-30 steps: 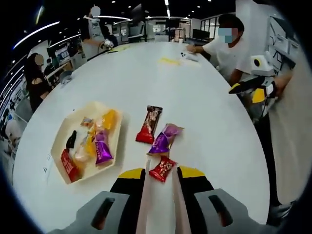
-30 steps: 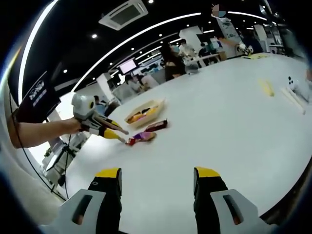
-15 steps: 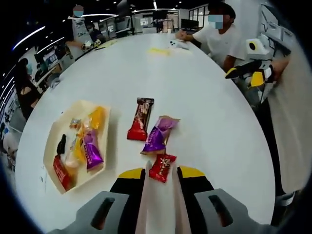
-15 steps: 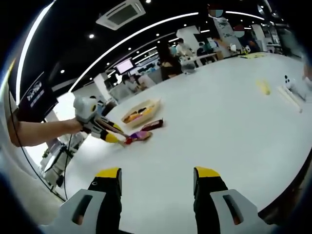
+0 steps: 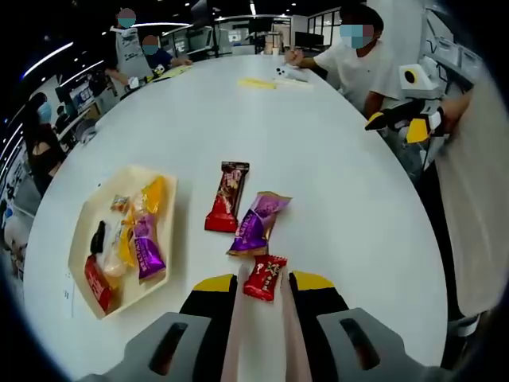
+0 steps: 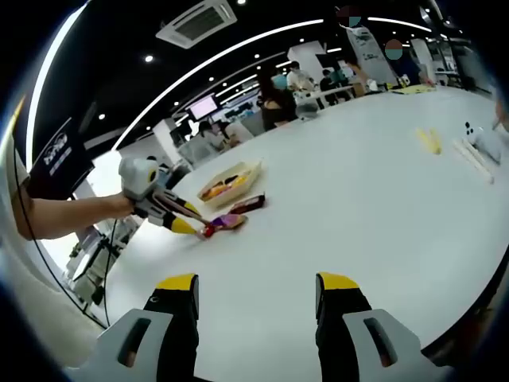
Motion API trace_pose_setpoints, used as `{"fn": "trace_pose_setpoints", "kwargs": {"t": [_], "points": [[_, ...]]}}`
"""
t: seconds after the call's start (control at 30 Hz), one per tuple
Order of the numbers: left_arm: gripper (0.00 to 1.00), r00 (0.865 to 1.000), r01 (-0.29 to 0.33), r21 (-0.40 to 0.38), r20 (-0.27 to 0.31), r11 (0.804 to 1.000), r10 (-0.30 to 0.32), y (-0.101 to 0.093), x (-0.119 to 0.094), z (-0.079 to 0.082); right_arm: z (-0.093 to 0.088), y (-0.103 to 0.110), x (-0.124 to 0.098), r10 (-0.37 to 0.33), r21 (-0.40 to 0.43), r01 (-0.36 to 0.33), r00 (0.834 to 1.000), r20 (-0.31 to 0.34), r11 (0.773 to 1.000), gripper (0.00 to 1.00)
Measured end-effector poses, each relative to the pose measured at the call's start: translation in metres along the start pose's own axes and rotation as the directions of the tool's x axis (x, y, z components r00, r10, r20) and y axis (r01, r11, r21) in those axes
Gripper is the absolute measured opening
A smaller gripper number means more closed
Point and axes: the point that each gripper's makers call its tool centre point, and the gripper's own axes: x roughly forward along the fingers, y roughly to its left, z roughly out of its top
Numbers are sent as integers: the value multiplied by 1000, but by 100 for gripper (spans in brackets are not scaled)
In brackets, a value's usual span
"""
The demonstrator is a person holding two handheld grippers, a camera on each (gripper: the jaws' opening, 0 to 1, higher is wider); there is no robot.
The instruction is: Place the target food into the container with the food tongs after gripping and lifting it, then release it inside without dropping or visibly crushing the food.
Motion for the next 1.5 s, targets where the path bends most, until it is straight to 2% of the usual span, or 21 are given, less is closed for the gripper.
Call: {"fn": "trace_pose_setpoints", "kwargs": {"t": [0.13,0.53,0.7,0.97,1.27,1.5], "points": [[24,1000,7,-6,-1,1000,-7,-2,3,1,0,-1,-1,-2,4,2,1000,1,1000,59],[21,1000,5,-142,-6,990,-6,-2,2,-1,0,-2,-1,6,11,-6,1000,6,1000,59],[20,1000,-20,-219,19,976,24,-1,2,-1,-1,-1,0,17,10,-17,1000,3,1000,59],[19,997,-53,-257,34,965,64,-5,-5,-7,7,8,4,53,-31,-53,999,-11,998,58],[19,984,-85,-383,112,920,137,-9,-21,-9,15,32,7,110,-89,-111,994,-25,990,58],[19,971,-91,-431,162,898,177,-20,-25,-5,16,46,6,137,-114,-141,990,-45,983,58]]}}
